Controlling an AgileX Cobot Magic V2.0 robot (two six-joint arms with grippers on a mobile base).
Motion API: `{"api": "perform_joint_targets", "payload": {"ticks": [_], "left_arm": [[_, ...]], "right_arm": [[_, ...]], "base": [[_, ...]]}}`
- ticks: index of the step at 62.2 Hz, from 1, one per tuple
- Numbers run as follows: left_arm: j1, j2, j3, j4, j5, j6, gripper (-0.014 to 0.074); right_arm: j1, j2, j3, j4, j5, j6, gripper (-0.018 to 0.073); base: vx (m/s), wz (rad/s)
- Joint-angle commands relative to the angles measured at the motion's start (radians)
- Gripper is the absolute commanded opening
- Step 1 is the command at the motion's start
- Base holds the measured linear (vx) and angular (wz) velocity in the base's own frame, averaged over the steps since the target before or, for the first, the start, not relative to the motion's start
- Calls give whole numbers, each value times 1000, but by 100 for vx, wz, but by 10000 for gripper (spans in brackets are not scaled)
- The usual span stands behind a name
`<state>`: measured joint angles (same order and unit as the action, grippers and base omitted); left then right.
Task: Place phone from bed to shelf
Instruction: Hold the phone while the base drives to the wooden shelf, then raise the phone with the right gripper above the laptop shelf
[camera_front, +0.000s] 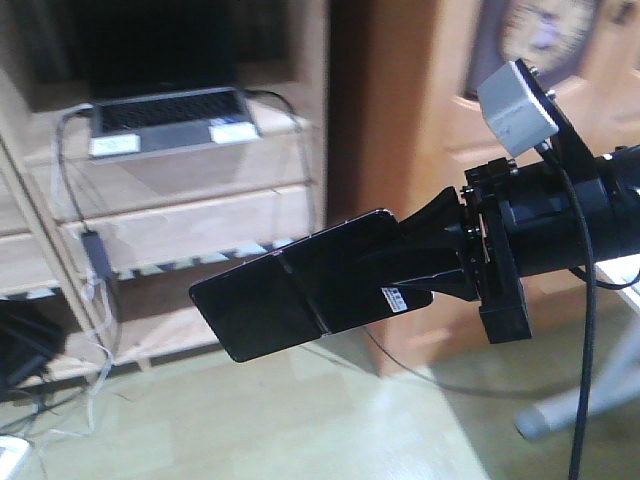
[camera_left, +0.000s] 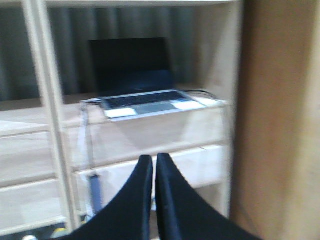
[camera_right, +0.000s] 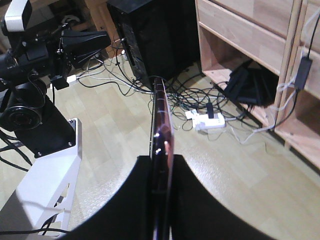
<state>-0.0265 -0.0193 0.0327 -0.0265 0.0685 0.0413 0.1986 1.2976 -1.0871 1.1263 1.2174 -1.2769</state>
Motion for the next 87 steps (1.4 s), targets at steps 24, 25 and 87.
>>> {"api": "perform_joint_targets", "payload": {"ticks": [24, 25, 87], "left_arm": [[2, -7, -24, -11, -75, -9, 1], [2, -7, -24, -11, -75, -9, 1], [2, -7, -24, -11, -75, -9, 1]], "right_arm": [[-2, -27, -27, 91, 70, -6, -3], [-2, -27, -27, 91, 70, -6, -3], [-2, -27, -27, 90, 67, -6, -3]], "base": [[42, 28], [39, 20], [29, 12]]}}
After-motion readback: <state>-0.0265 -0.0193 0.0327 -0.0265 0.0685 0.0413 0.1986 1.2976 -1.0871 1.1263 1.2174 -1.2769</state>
